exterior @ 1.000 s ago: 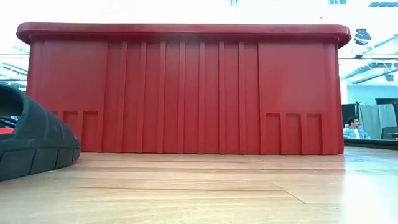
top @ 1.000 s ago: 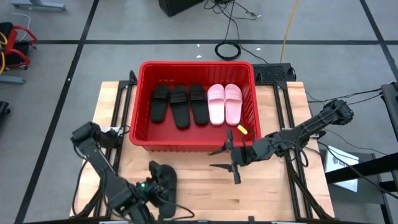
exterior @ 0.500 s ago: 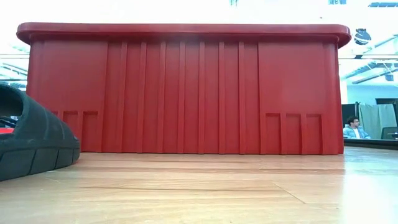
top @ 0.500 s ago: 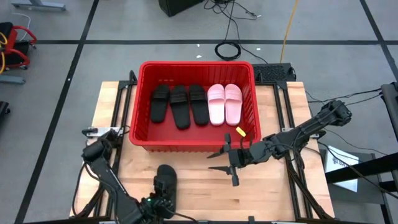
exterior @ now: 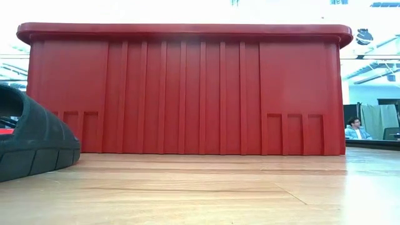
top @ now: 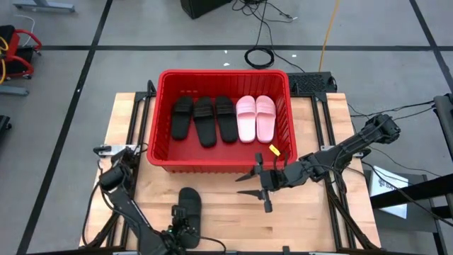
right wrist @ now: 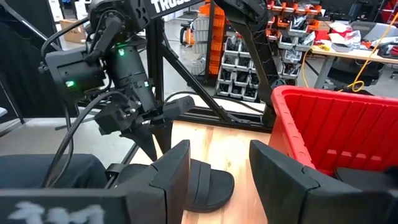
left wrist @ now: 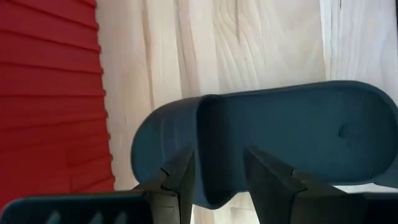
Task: Pick and place slides into bin
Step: Put the black slipper on the red bin
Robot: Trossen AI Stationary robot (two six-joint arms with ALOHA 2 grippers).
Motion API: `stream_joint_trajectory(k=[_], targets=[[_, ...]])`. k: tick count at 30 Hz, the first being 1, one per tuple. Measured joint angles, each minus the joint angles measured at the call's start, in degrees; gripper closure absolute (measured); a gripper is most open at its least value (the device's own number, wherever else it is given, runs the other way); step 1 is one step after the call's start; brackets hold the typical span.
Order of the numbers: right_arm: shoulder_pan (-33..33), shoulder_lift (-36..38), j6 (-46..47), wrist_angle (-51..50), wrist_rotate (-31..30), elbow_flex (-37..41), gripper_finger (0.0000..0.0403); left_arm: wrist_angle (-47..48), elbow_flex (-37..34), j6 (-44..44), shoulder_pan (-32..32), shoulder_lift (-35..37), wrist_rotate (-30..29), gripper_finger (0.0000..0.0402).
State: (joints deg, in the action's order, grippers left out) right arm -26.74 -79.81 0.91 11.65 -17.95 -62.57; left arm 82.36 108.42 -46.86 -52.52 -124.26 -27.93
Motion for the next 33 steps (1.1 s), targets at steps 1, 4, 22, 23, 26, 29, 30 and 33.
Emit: stream_joint_trajectory(k=[1,4,22,23,26,29,30,33], targets=[[0.0,0.0,0.0,-0.01,-0.01,0.0,0.0248,-0.02,0.0,0.02,0.01,-0.22,0.14,0.0274],[0.0,0.0,0.0,-0.15,-0.01,0.0,0.0248,0.0,0.0,0.14,0.04,-0.31,0.07,0.0274],[0.0,-0.02,-0.24,-0.8,0.02,0.0,0.0248,-3.81,-4.86,3.38,1.04,-0.31,-1.88,0.0241],[0.0,-0.02,-0.24,-0.8,0.02,0.0,0.0248,-3.7,-5.28,3.38,1.36,-0.31,-1.32,0.0241],[0.0,-0.02,-0.25,-0.8,0.02,0.0,0.0248,-3.89,-6.15,3.06,1.98,-0.31,-0.8,0.024],[0.0,-0.02,-0.26,-0.8,0.02,0.0,0.0248,-5.97,-7.69,4.48,2.7,-0.31,-0.78,0.024],[0.0,-0.02,-0.26,-0.8,0.02,0.0,0.0248,-6.65,-8.29,5.11,2.98,-0.31,-0.67,0.024],[0.0,-0.02,-0.26,-0.85,0.04,0.0,0.0248,-7.86,-10.18,5.91,4.05,-0.31,-0.62,0.024]])
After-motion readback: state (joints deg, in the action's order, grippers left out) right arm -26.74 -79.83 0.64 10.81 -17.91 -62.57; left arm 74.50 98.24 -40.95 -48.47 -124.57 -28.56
